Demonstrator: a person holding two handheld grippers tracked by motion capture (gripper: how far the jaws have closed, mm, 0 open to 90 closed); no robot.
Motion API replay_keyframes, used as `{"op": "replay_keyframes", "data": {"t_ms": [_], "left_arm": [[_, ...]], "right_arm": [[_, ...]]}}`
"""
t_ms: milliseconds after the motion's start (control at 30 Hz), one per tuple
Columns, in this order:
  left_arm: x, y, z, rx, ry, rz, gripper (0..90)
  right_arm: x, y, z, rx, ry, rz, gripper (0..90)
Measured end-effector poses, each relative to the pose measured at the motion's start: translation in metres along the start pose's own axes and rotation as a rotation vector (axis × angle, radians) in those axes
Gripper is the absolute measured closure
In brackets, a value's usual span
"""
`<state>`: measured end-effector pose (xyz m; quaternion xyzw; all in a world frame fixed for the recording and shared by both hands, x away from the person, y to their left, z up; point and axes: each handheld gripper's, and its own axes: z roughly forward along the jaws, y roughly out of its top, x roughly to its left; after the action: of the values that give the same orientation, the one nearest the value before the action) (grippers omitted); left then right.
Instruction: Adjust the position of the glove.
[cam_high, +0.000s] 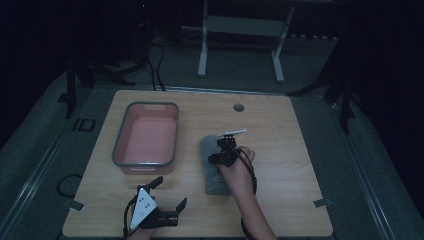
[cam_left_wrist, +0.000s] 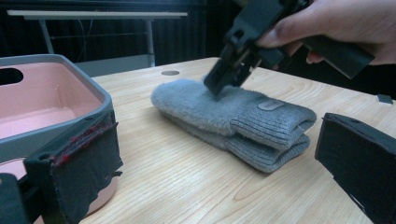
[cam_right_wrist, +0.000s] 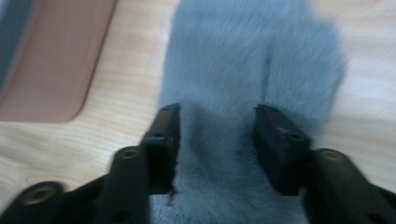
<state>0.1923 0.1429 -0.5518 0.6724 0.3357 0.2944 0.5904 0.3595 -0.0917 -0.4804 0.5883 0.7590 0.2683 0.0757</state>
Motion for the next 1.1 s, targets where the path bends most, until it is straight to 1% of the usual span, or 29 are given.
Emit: {"op": "replay_keyframes", "data": {"t_ms": [33, 67, 100, 133, 167, 200, 233, 267, 300, 333, 367, 400, 433, 500, 533, 567, 600, 633, 667, 700, 733, 833, 867, 900, 933, 967, 1033, 1100], "left_arm": [[0.000, 0.000, 0.000, 0.000, 0.001, 0.001, 0.1], [0.000, 0.000, 0.000, -0.001, 0.003, -0.001, 0.1], [0.000, 0.000, 0.000, 0.000, 0.003, -0.002, 0.1], [0.000, 0.000, 0.000, 0.000, 0.005, -0.003, 0.1], [0.000, 0.000, 0.000, 0.001, 0.006, -0.004, 0.1], [0.000, 0.000, 0.001, 0.004, 0.009, -0.002, 0.1], [0.000, 0.000, 0.001, 0.008, 0.010, 0.002, 0.1], [-0.001, 0.000, 0.001, 0.011, 0.010, 0.007, 0.1], [-0.001, 0.000, 0.001, 0.012, 0.010, 0.008, 0.1], [-0.001, 0.000, 0.002, 0.014, 0.011, 0.009, 0.1], [-0.002, -0.001, 0.002, 0.016, 0.010, 0.013, 0.1], [-0.002, -0.001, 0.002, 0.019, 0.008, 0.014, 0.1], [-0.002, -0.001, 0.003, 0.019, 0.009, 0.013, 0.1], [-0.002, -0.001, 0.003, 0.020, 0.008, 0.009, 0.1], [-0.001, -0.001, 0.004, 0.021, 0.009, 0.009, 0.1], [-0.001, -0.002, 0.004, 0.024, 0.009, 0.008, 0.1], [-0.001, -0.002, 0.004, 0.025, 0.009, 0.007, 0.1], [-0.001, -0.002, 0.004, 0.025, 0.010, 0.006, 0.1], [-0.001, -0.002, 0.004, 0.024, 0.010, 0.006, 0.1], [-0.001, -0.002, 0.004, 0.025, 0.009, 0.004, 0.1], [0.000, -0.002, 0.004, 0.026, 0.008, 0.001, 0.1], [-0.001, -0.003, 0.005, 0.032, 0.007, 0.000, 0.1], [-0.001, -0.003, 0.005, 0.032, 0.006, 0.000, 0.1], [-0.001, -0.003, 0.005, 0.034, 0.004, 0.000, 0.1], [-0.001, -0.003, 0.005, 0.035, 0.004, 0.001, 0.1], [-0.001, -0.003, 0.005, 0.037, 0.004, 0.002, 0.1], [-0.001, -0.003, 0.006, 0.038, 0.003, 0.000, 0.1], [-0.001, -0.003, 0.006, 0.038, 0.002, -0.003, 0.1]], "right_arm": [[0.000, 0.000, -0.005, -0.027, -0.012, -0.021, 44.3], [-0.001, 0.000, -0.010, -0.040, -0.004, -0.023, 42.8], [-0.003, 0.000, -0.016, -0.067, -0.008, -0.044, 39.2], [-0.004, 0.000, -0.021, -0.097, -0.031, -0.090, 37.6], [-0.006, 0.000, -0.026, -0.121, -0.046, -0.126, 34.2], [-0.009, 0.000, -0.030, -0.154, -0.040, -0.146, 27.8], [-0.013, 0.001, -0.034, -0.184, -0.039, -0.164, 27.5], [-0.016, 0.001, -0.037, -0.200, -0.070, -0.185, 29.8], [-0.019, 0.001, -0.041, -0.217, -0.085, -0.200, 29.6], [-0.023, 0.002, -0.043, -0.226, -0.065, -0.194, 28.2], [-0.027, 0.002, -0.045, -0.220, -0.051, -0.177, 26.0], [-0.030, 0.003, -0.046, -0.228, -0.053, -0.212, 24.5], [-0.034, 0.003, -0.047, -0.226, -0.060, -0.237, 24.1], [-0.040, 0.002, -0.048, -0.237, -0.072, -0.270, 14.9], [-0.044, 0.002, -0.048, -0.230, -0.051, -0.279, 14.1], [-0.048, 0.002, -0.049, -0.226, -0.028, -0.275, 13.5], [-0.053, 0.001, -0.050, -0.239, -0.032, -0.276, 13.3], [-0.055, 0.001, -0.052, -0.243, -0.043, -0.293, 13.3], [-0.059, 0.000, -0.053, -0.246, -0.036, -0.296, 13.4], [-0.066, 0.000, -0.055, -0.251, -0.003, -0.273, 13.2], [-0.072, 0.000, -0.057, -0.252, 0.013, -0.257, 13.5], [-0.089, -0.002, -0.062, -0.268, 0.020, -0.243, 10.3], [-0.093, -0.003, -0.064, -0.273, 0.009, -0.249, 10.2], [-0.097, -0.004, -0.066, -0.283, -0.014, -0.255, 9.4], [-0.101, -0.005, -0.067, -0.291, -0.028, -0.261, 9.4], [-0.105, -0.006, -0.068, -0.285, -0.030, -0.267, 9.4], [-0.115, -0.009, -0.070, -0.288, -0.028, -0.250, 8.8], [-0.127, -0.012, -0.071, -0.281, -0.014, -0.219, 8.9]]}}
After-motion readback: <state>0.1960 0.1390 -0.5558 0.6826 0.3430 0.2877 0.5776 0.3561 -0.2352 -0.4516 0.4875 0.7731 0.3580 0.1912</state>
